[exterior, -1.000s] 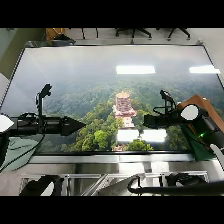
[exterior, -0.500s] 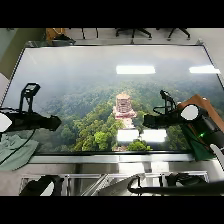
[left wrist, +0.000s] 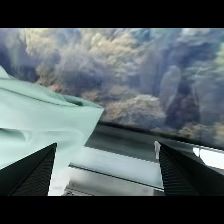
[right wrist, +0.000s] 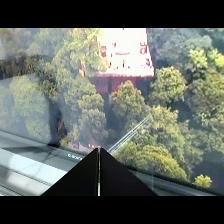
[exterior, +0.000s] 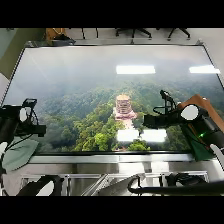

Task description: Fold the shirts.

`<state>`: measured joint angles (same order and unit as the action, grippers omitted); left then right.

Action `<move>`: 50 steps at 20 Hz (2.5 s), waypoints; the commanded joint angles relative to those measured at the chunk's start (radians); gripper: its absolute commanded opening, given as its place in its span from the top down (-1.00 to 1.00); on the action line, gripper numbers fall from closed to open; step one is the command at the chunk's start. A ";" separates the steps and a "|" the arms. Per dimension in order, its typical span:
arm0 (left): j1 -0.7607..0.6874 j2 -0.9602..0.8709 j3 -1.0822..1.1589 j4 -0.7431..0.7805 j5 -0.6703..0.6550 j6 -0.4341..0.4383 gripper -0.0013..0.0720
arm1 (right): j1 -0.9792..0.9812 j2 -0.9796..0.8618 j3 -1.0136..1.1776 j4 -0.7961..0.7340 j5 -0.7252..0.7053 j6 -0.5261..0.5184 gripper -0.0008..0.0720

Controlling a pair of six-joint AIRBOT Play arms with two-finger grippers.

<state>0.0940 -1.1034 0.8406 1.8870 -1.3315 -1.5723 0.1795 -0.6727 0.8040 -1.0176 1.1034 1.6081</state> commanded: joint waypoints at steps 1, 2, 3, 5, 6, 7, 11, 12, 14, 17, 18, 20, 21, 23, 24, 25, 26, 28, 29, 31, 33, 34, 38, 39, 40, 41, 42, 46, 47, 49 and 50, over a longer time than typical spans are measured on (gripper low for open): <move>0.097 -0.130 -0.051 0.033 0.087 -0.030 -0.93 | 0.001 -0.001 0.000 0.001 0.000 0.000 0.93; 0.122 -0.164 -0.050 0.034 0.086 -0.031 -0.93 | 0.001 -0.001 0.000 0.000 0.000 0.000 0.93; 0.148 -0.192 -0.050 0.034 0.083 -0.033 -0.93 | 0.000 -0.001 0.000 0.001 0.000 0.000 0.93; 0.198 -0.235 -0.050 0.035 0.092 -0.034 -0.93 | 0.000 -0.001 0.000 0.000 0.000 0.000 0.93; 0.225 -0.252 -0.050 0.048 0.100 -0.035 -0.93 | 0.000 -0.001 0.000 0.000 0.000 0.000 0.93; 0.247 -0.263 -0.050 0.072 0.105 -0.037 -0.93 | 0.000 -0.001 0.000 0.000 0.000 0.000 0.93; 0.326 -0.274 -0.037 0.103 0.113 -0.037 0.38 | 0.000 -0.001 0.000 0.000 0.000 0.000 0.93; 0.328 -0.274 -0.015 0.098 0.100 -0.033 0.93 | 0.000 -0.001 0.000 0.000 0.000 0.000 0.93; 0.306 -0.274 0.074 0.047 0.064 -0.016 0.94 | 0.000 -0.001 0.000 0.000 0.000 0.000 0.93; 0.185 -0.274 0.296 -0.146 -0.025 0.085 0.94 | 0.000 -0.001 0.000 0.000 0.000 0.000 0.93; 0.126 -0.274 0.374 -0.196 -0.057 0.104 0.94 | 0.000 -0.001 0.000 0.000 0.000 0.000 0.93; -0.027 -0.274 0.537 -0.292 -0.103 0.128 0.94 | 0.000 -0.001 0.000 0.000 0.000 0.000 0.93; -0.113 -0.274 0.610 -0.331 -0.108 0.137 0.94 | 0.000 -0.001 0.000 0.000 0.000 0.000 0.93; -0.272 -0.274 0.695 -0.374 -0.080 0.138 0.94 | 0.000 -0.001 0.000 0.000 0.000 0.000 0.93; -0.342 -0.274 0.704 -0.380 -0.054 0.138 0.94 | 0.000 -0.001 0.000 0.000 0.000 0.000 0.93; -0.413 -0.278 0.702 -0.382 -0.033 0.138 0.94 | 0.000 -0.001 0.000 0.000 0.000 0.000 0.93; -0.469 -0.289 0.702 -0.388 -0.026 0.138 0.94 | 0.000 -0.001 0.000 0.000 0.000 0.000 0.93; -0.571 -0.325 0.703 -0.399 -0.021 0.137 0.94 | 0.000 -0.001 0.000 0.000 0.000 0.000 0.93; -0.620 -0.343 0.703 -0.398 -0.014 0.137 0.94 | 0.000 -0.001 0.000 0.000 0.000 0.000 0.93; -0.697 -0.370 0.703 -0.397 0.008 0.135 0.94 | 0.000 -0.001 0.000 0.001 -0.001 0.000 0.93; -0.739 -0.391 0.703 -0.396 0.011 0.130 0.88 | 0.000 -0.001 0.000 0.000 0.000 0.000 0.93; -0.744 -0.391 0.703 -0.395 0.010 0.130 0.35 | 0.000 -0.001 0.000 0.001 -0.001 0.000 0.93; -0.643 -0.365 0.812 -0.387 -0.090 0.133 -0.38 | -0.005 -0.001 0.001 0.000 -0.049 -0.001 0.90; -0.589 -0.348 0.832 -0.389 -0.102 0.133 -0.38 | -0.012 -0.001 0.001 0.000 -0.080 -0.015 0.67; -0.526 -0.323 0.830 -0.399 -0.106 0.127 -0.38 | -0.018 -0.004 0.002 0.002 -0.114 -0.049 0.04; -0.452 -0.296 0.800 -0.418 -0.100 0.114 -0.38 | -0.018 -0.011 0.003 0.001 -0.160 -0.097 -0.16; -0.374 -0.270 0.741 -0.474 -0.088 0.108 -0.38 | -0.018 -0.026 0.006 0.002 -0.192 -0.139 -0.16; -0.120 -0.213 0.372 -0.796 0.068 0.181 -0.39 | -0.016 -0.192 0.072 0.076 -0.206 -0.306 -0.16; -0.081 -0.216 0.290 -0.868 0.110 0.215 -0.39 | -0.016 -0.251 0.097 0.150 -0.205 -0.381 -0.16; -0.039 -0.237 0.149 -1.012 0.202 0.307 -0.39 | -0.015 -0.357 0.143 0.295 -0.204 -0.538 -0.32; -0.035 -0.254 0.106 -1.061 0.231 0.344 -0.39 | -0.014 -0.410 0.168 0.352 -0.194 -0.602 -0.48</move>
<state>-0.0177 -1.3418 1.1240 1.0504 -1.2240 -1.3430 0.1635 -0.9489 0.9131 -0.8452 0.9096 1.2228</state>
